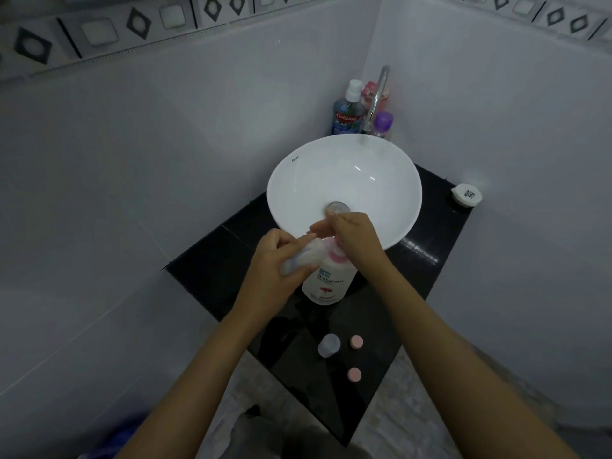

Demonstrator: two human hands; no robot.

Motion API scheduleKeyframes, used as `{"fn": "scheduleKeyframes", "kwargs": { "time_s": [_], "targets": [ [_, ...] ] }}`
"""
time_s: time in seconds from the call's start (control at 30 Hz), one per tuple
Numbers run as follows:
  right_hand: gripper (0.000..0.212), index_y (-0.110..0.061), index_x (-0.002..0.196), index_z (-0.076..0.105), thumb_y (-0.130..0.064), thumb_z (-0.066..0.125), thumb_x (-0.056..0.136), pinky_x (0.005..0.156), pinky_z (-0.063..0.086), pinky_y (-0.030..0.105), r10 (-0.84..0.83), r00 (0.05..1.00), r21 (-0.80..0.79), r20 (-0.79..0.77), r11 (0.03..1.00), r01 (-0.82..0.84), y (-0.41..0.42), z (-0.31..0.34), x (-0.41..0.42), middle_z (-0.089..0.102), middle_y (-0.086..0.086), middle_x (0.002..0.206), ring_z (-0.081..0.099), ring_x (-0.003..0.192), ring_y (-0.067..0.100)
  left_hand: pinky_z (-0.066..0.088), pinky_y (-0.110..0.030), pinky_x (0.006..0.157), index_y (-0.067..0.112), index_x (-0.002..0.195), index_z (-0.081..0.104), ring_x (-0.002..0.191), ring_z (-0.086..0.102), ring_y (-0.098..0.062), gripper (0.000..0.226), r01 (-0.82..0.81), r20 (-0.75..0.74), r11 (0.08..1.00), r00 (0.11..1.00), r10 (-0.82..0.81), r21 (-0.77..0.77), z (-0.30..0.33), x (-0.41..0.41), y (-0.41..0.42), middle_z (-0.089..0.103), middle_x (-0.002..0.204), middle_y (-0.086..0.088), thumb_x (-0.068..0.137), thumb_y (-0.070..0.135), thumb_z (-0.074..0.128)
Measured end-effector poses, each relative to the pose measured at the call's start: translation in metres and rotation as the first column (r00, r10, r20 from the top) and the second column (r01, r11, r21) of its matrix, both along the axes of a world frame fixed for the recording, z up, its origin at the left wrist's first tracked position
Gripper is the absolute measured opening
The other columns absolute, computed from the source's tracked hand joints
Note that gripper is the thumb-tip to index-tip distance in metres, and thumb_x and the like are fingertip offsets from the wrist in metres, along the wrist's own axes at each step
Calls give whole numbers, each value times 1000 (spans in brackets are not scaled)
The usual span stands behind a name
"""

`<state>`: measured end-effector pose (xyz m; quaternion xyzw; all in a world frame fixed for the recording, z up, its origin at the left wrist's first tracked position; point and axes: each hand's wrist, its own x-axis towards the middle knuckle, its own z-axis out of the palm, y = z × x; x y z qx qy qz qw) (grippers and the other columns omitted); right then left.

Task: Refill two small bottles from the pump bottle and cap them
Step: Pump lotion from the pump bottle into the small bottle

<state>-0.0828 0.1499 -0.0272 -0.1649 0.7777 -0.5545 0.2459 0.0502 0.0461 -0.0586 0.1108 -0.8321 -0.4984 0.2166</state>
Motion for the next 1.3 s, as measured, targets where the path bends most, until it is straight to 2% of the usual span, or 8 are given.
{"fn": "scheduleKeyframes", "kwargs": {
  "time_s": [0.23,0.33,0.43,0.6,0.73,0.83,1.03,1.3],
  "targets": [
    [40,-5,84,75,-26,44,98,54,49,16,-90,993,27,-70,995,92,-2,-10,7,71,0,72,63,64,4,40,-2,77,28,125,58,94,48,1,48,11,31,1000,999,-11,4,-4,-2,-2,46,98,6,80,24,72],
    [39,-7,81,75,-32,49,96,59,49,6,-144,969,-50,-199,989,137,-4,-4,6,70,-5,67,66,63,1,40,-1,78,25,126,58,93,46,7,48,11,3,999,1000,-11,37,2,-3,-4,46,98,9,80,23,72],
    [43,-7,81,76,-29,43,99,58,44,0,-136,977,-28,-166,991,133,-4,-6,5,69,-7,66,64,67,3,39,0,78,25,125,59,93,46,6,47,24,19,998,1000,-25,50,5,-5,-6,46,98,8,80,22,72],
    [45,-3,86,76,-24,39,100,73,51,25,-73,991,7,-111,997,74,-1,-17,7,73,10,86,66,85,21,40,-1,77,34,121,59,92,49,3,48,43,86,993,995,-52,111,0,-6,-5,48,100,2,78,19,74],
    [41,-12,89,76,-30,41,99,66,47,21,-2,997,24,-80,1000,4,4,-6,-1,71,4,91,64,84,15,40,0,77,43,114,55,90,48,13,48,48,40,990,998,-54,136,1,-5,-7,48,97,5,78,19,74],
    [43,-11,86,77,-31,40,98,68,46,18,-60,995,15,-78,998,61,4,-4,-3,73,0,81,65,77,7,41,0,77,50,112,53,91,48,12,50,56,11,991,998,-58,123,3,-5,-9,49,98,6,78,19,74],
    [44,-1,92,74,-25,38,100,47,40,10,-83,995,29,-63,996,85,2,-19,5,57,-16,49,51,52,1,40,0,78,47,111,55,92,48,6,49,55,87,989,994,-68,139,-3,-7,-7,48,100,2,77,18,74],
    [42,-5,86,76,-28,44,98,76,50,20,-87,989,-26,-124,996,84,3,-6,2,75,7,84,66,77,8,40,0,75,51,108,54,89,49,12,51,69,16,985,997,-72,161,6,-5,-8,50,99,-1,78,14,74]
  ]
}}
